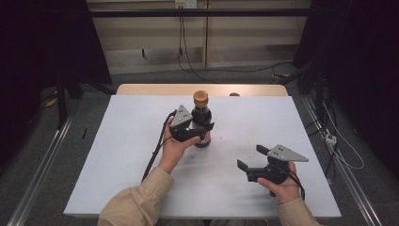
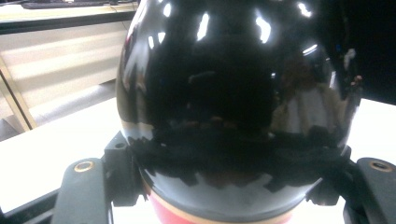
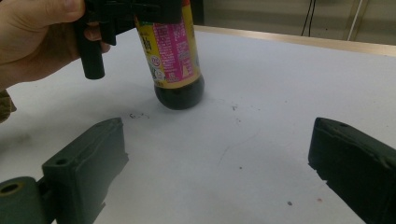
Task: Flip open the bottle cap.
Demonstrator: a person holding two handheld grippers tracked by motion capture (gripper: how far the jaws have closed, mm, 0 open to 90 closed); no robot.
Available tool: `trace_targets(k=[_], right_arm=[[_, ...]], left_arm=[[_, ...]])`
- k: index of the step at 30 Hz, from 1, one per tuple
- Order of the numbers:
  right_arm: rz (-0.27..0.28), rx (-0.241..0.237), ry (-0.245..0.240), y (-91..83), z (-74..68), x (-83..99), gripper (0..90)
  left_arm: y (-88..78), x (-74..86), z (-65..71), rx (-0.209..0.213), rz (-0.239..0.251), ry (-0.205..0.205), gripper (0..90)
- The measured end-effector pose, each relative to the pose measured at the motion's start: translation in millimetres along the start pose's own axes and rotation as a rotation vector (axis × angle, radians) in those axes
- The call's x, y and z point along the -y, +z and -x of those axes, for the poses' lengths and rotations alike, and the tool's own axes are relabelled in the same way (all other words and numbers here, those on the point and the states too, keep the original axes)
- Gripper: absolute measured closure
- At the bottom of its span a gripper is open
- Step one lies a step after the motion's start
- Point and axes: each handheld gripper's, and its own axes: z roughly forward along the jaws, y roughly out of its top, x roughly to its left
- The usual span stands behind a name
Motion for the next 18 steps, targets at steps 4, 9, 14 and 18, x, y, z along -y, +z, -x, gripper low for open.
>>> trace_targets(k=[4,9,14,18], right_arm=[[-0.007,0.002,-0.013,5.1,-0.6,-6.0,3.7],[-0.007,0.004,-0.011,8.8,1.0,-13.7,3.7],[0.003,0.047,0.032,12.7,4.6,-29.9,3.1],[0.0,0.038,0.017,14.9,4.2,-37.8,3.9]], left_arm=[[-0.1,0.0,-0.2,0.001,-0.002,0.002,29.8],[0.0,0.2,-0.3,0.001,-0.001,0.002,29.8],[1.2,0.5,-0.1,-0.004,0.009,-0.002,29.8],[0.8,0.1,0.8,-0.006,0.002,0.002,29.6]])
